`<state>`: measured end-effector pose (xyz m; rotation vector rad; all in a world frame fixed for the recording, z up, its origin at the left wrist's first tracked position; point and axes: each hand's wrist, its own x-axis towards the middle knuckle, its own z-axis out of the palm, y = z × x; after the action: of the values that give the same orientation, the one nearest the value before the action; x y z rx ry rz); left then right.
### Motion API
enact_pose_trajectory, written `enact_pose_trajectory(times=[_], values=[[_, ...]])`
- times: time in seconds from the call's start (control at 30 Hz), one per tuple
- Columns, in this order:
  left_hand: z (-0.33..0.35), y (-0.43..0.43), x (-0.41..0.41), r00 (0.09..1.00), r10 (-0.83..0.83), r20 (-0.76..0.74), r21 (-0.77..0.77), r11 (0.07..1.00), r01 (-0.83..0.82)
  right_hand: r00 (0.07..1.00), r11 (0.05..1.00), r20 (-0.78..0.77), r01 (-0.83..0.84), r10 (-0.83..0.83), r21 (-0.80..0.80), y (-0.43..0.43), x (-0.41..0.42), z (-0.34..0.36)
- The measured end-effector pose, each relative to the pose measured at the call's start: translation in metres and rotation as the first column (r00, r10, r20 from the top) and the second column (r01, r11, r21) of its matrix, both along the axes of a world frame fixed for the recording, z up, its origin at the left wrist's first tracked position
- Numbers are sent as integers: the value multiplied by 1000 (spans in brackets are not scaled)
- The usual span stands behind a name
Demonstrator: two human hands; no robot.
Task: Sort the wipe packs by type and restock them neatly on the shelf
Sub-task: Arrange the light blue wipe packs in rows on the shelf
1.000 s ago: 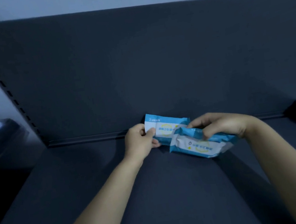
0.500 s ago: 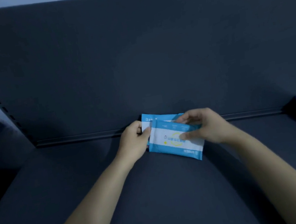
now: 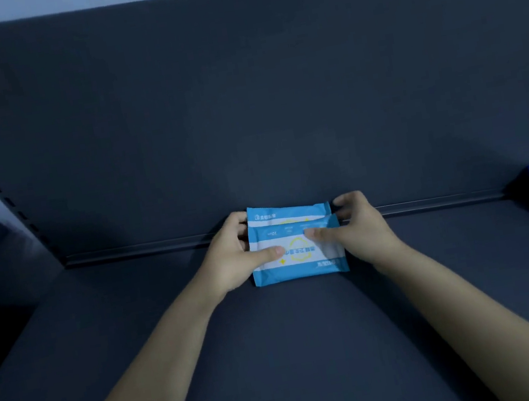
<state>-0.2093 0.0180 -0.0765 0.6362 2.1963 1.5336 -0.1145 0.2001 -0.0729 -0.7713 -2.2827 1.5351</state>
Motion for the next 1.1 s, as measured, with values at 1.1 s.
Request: enact_pose_trajectory(times=[1.1], values=[[26, -10, -1, 967, -251, -40, 46, 966, 253, 950, 920, -248, -261, 190, -292, 3, 7, 22]])
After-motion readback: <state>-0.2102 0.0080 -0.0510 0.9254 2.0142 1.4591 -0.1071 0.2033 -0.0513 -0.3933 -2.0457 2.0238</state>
